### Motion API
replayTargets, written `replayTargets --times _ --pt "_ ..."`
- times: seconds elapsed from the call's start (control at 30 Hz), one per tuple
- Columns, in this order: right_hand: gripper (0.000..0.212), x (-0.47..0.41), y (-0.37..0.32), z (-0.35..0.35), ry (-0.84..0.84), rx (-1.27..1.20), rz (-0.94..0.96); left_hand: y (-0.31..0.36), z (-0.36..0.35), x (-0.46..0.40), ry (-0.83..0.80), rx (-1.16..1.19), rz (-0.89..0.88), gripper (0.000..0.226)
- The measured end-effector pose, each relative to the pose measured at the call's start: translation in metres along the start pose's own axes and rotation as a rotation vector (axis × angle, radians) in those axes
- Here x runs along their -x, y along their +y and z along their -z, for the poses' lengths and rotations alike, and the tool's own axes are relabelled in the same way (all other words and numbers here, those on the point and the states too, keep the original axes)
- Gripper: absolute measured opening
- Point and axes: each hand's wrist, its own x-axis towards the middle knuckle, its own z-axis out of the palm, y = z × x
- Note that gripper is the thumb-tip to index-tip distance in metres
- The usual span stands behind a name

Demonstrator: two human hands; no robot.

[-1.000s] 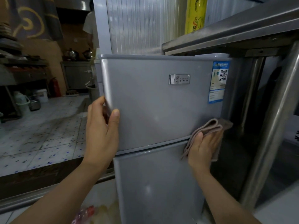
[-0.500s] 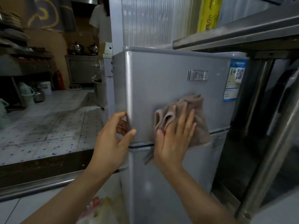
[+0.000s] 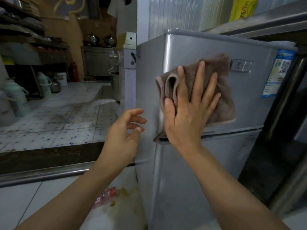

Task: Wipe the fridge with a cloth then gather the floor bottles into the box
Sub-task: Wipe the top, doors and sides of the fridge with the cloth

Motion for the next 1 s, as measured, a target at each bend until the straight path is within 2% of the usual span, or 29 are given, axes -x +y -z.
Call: replayTargets --times 0.13,0.27,0.43,0.53,0.63,0.77,0.87,0.93,1.0 --pt "0.062 0.067 -0.002 -0.011 -0.127 0.09 0.142 -0.014 0.0 0.009 0.062 -0.016 0.056 0.04" --pt "0.067 0.12 -0.008 -0.027 -0.125 0.14 0.059 -0.021 -0.001 0.021 0.079 -0.031 0.058 0.036" --pt "0.071 0.17 0.001 -0.027 -0.252 0.215 0.143 -0.02 -0.001 0.027 0.078 -0.061 0.053 0.034" --pt "0.065 0.149 0.007 -0.024 -0.181 0.186 0.195 -0.017 0.0 0.028 0.074 -0.078 0.043 0.032" --pt "0.064 0.108 0.009 -0.025 -0.087 0.113 0.155 -0.018 -0.004 0.027 0.09 -0.104 0.053 0.031" --pt "0.043 0.108 0.024 -0.02 -0.059 0.013 0.231 -0.016 -0.018 0.025 0.105 -0.094 0.055 0.027" --pt "0.027 0.111 0.065 -0.015 0.005 -0.091 0.278 -0.01 -0.03 0.021 0.1 -0.054 0.025 0.024" --pt "0.016 0.105 0.101 -0.01 0.028 -0.112 0.244 -0.008 -0.039 0.021 0.08 -0.038 0.018 0.021" --pt "0.025 0.1 0.13 -0.005 0.032 -0.128 0.122 -0.007 -0.046 0.023 0.071 -0.02 0.027 0.019"
